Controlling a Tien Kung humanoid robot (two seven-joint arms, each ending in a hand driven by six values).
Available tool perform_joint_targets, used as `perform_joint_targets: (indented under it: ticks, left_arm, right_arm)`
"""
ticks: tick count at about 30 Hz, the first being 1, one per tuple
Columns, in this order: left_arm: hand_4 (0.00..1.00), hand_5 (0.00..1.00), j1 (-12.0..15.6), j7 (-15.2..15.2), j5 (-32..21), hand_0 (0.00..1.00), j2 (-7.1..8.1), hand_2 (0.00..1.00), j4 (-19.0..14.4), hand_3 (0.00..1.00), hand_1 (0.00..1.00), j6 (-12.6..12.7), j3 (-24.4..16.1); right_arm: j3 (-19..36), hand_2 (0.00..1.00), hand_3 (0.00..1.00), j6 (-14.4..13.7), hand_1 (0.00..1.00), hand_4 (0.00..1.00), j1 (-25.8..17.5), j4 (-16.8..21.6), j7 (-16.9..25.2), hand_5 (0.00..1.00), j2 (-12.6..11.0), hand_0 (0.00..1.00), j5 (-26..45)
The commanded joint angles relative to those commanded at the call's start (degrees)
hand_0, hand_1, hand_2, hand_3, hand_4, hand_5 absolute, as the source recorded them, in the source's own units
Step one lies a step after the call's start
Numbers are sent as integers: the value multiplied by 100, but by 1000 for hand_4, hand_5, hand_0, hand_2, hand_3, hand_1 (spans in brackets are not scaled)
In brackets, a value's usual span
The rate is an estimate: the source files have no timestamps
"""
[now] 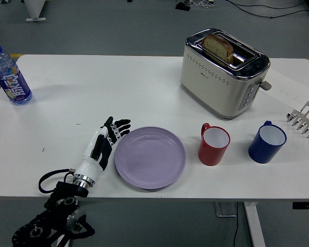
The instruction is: Push plate across desktop
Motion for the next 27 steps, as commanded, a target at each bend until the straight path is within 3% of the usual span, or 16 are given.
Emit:
perform_joint_targets:
  ticks: [10,22,27]
  left_arm:
    - [610,998,-29,66,186,759,48,781,-93,642,792,29,-658]
    - [613,998,-44,622,785,750,568,769,-277,641,773,-64,-2206]
    - [617,998,-4,967,1186,747,688,760,-380,641,768,-194,-2810]
  right_arm:
    - [-23,669,611,-8,604,187,31,0,12,120,5,638,44]
    - [-28,669,611,-10,604,187,54,0,28,121,-2,638,69]
    - [8,669,611,-15,604,187,60,0,19,121,7,638,42]
